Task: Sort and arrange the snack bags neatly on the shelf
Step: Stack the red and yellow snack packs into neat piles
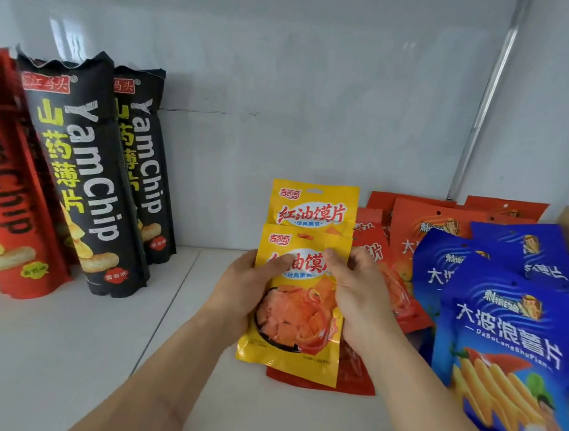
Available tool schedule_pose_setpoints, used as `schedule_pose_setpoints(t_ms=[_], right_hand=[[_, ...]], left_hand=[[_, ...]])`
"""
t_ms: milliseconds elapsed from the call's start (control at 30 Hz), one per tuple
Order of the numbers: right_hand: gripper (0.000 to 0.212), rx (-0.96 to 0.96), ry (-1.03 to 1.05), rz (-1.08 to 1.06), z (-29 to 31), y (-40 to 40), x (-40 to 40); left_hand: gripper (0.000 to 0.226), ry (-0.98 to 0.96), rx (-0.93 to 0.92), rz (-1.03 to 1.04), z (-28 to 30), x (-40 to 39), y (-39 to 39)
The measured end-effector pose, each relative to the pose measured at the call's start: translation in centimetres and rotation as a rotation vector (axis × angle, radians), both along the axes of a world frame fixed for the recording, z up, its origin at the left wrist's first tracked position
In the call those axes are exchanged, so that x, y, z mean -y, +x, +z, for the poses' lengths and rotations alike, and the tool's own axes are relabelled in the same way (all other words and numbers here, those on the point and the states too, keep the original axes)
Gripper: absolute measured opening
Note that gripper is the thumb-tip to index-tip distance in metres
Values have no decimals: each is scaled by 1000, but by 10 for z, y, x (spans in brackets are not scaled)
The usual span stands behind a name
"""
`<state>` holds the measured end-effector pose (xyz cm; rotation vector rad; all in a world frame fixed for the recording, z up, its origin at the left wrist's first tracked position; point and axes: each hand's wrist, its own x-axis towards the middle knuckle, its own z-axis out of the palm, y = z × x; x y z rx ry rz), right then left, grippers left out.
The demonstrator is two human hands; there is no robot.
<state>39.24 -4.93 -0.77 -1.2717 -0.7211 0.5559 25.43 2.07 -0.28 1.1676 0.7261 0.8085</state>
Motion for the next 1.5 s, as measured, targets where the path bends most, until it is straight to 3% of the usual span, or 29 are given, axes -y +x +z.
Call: schedule_pose_setpoints(t_ms=[333, 533, 700, 1000, 1167, 1300, 1433, 1500], right_hand=[[17, 210, -77, 40, -5, -30, -18], [17, 312, -121, 137, -17, -32, -16], [6, 235, -85, 85, -18, -29, -19], [1, 84, -20, 154, -7, -37, -17], [13, 96, -10, 110, -7, -38, -20], [13, 108, -40, 83, -5, -36, -23], [15, 137, -63, 51, 1, -42, -35], [18, 144, -91, 56, 1, -51, -48]], left_hand=[[30, -108, 80, 33, 5, -25, -31], [38, -116, 55, 101, 9, -31, -39], [32, -90, 66, 46, 13, -25, -42], [29, -27, 80, 167, 11, -14, -31], [24, 12, 27, 174, 11, -12, -30], [28, 233, -207, 289, 10, -7, -34], [39, 806, -824, 629, 6, -18, -59], [40, 1070, -830, 773, 8, -28, -75]])
